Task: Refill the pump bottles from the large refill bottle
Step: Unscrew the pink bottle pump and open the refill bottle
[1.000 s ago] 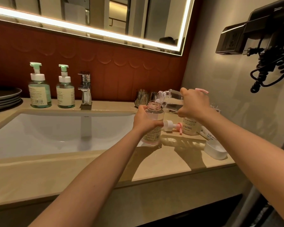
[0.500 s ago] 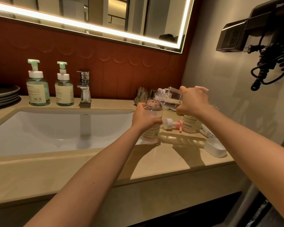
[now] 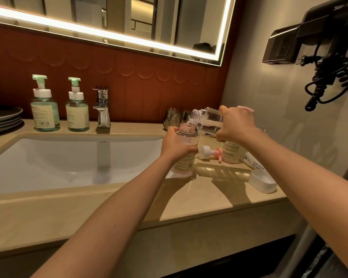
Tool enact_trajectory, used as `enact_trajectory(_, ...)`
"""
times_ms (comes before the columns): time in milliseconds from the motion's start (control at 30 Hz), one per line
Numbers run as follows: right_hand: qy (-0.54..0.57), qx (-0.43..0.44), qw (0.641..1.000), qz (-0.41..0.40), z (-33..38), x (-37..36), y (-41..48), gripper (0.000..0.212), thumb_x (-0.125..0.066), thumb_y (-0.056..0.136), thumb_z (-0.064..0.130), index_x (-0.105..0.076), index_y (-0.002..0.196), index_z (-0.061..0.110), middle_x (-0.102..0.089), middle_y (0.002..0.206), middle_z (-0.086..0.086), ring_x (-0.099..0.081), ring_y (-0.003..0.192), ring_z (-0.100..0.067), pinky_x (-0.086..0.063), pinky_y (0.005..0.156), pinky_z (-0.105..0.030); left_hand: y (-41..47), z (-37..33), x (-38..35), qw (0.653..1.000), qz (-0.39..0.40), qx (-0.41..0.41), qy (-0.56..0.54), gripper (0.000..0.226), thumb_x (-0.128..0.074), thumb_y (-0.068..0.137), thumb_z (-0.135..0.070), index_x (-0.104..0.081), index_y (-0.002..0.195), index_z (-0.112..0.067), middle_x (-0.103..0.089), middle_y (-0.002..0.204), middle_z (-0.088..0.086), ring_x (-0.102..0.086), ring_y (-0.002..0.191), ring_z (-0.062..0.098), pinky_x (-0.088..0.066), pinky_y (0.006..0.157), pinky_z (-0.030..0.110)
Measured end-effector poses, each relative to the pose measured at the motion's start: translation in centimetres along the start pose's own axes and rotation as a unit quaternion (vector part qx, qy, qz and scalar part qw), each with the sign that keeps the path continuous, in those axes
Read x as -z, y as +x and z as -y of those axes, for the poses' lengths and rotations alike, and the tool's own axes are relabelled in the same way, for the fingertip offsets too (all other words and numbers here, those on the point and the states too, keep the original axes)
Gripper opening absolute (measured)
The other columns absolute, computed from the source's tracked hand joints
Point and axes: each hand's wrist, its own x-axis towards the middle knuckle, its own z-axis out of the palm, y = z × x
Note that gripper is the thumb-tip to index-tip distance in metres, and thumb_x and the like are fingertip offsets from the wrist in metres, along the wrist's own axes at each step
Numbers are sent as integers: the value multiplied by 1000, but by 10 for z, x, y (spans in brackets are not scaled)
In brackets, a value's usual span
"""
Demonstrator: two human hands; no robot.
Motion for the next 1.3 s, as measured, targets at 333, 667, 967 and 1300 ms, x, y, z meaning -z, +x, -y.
enact_trajectory(333, -11, 2, 1000, 0, 1, 1, 3, 46, -69, 71, 18, -48, 112, 11, -50, 84, -5, -48, 81, -24, -45, 69, -34, 1, 1, 0, 1000, -2, 1, -2, 86, -83, 66, -19, -32, 135, -10, -47, 134, 8, -45, 118, 23, -35, 83, 26)
enact_trajectory(667, -10, 1, 1000, 3, 3, 0, 4, 47, -70, 71, 18, -48, 111, 12, -51, 84, -5, -52, 83, -24, -51, 78, -40, 0, 1, 1, 1000, -1, -2, -2, 85, -82, 67, -18, -31, 135, -9, -47, 134, 9, -45, 119, 23, -37, 86, 27)
enact_trajectory(967, -5, 0, 1000, 4, 5, 1, 4, 48, -71, 71, 17, -48, 112, 12, -50, 86, -4, -49, 83, -23, -50, 79, -39, 1, 3, 1, 1000, -1, -1, -8, 86, -82, 67, -18, -31, 136, -9, -46, 135, 9, -45, 120, 23, -37, 87, 28)
enact_trajectory(1300, -5, 0, 1000, 6, 7, 3, 2, 46, -69, 73, 17, -48, 114, 12, -48, 86, -4, -46, 82, -23, -44, 74, -35, 2, 5, 1, 1000, -6, -2, -1, 86, -82, 67, -19, -31, 136, -9, -46, 135, 8, -45, 120, 23, -37, 87, 28)
